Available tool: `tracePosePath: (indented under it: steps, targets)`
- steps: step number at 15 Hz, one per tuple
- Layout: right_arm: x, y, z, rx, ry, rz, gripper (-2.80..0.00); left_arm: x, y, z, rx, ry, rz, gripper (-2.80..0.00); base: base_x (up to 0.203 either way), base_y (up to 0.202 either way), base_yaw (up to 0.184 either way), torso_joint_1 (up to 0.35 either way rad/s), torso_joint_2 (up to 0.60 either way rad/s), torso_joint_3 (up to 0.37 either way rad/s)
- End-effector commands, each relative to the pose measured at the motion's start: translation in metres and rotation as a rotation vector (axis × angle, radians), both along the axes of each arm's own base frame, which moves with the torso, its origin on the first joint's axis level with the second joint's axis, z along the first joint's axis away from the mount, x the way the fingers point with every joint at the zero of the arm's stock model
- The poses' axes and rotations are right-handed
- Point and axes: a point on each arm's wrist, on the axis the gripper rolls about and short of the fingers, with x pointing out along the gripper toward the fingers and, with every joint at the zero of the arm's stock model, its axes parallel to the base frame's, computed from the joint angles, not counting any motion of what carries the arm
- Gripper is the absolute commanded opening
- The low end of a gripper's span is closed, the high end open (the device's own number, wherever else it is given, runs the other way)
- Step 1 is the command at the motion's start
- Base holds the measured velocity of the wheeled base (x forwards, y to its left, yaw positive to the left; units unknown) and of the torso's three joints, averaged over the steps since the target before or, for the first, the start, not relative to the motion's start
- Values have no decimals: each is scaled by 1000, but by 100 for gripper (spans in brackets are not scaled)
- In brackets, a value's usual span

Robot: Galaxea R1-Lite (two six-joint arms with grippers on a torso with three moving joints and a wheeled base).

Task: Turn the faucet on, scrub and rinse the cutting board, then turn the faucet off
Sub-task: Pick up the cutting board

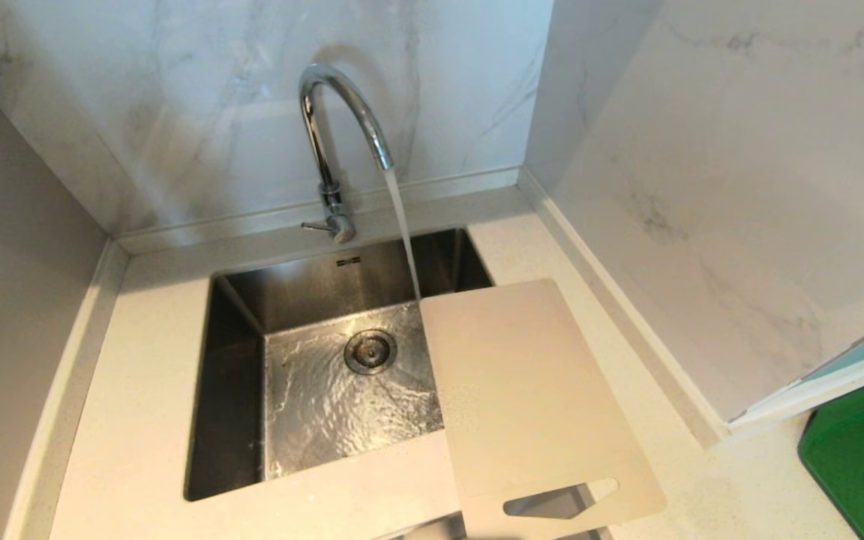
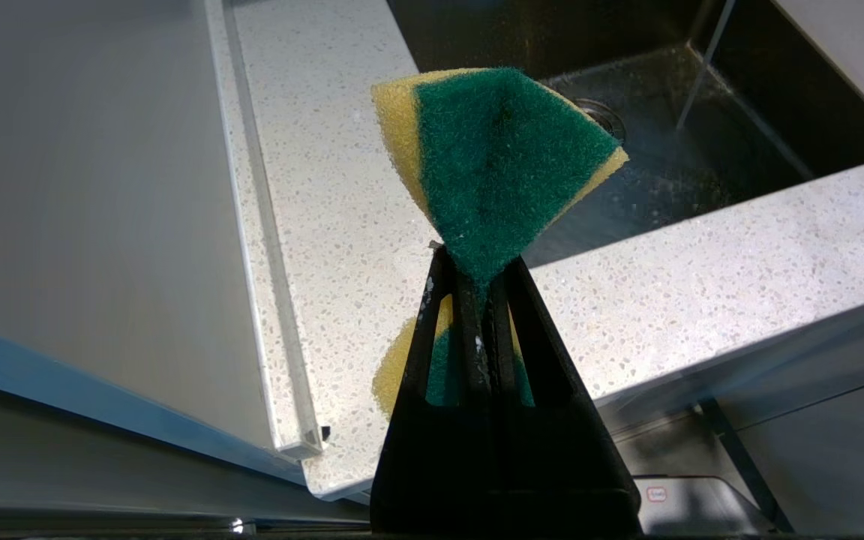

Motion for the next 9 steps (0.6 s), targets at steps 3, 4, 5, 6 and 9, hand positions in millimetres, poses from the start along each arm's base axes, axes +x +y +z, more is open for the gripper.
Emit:
tracePosePath:
  steps: [3, 4, 5, 6, 9]
  targets:
    - [-8, 0, 45, -1, 2, 15, -280, 0, 0, 0, 0, 1, 0, -280, 0, 0, 0, 0, 0, 0]
    - [-7, 0, 61, -2, 21, 21, -280, 0, 0, 0, 0, 1, 0, -280, 0, 0, 0, 0, 0, 0]
    - [-3, 1, 78, -2, 35, 25, -280, 0, 0, 0, 0, 1, 0, -280, 0, 0, 0, 0, 0, 0]
    - [1, 1, 96, -2, 42, 27, -280, 0, 0, 0, 0, 1, 0, -280, 0, 0, 0, 0, 0, 0]
    - [23, 1, 151, -35, 52, 59, -280, 0, 0, 0, 0, 1, 0, -280, 0, 0, 0, 0, 0, 0]
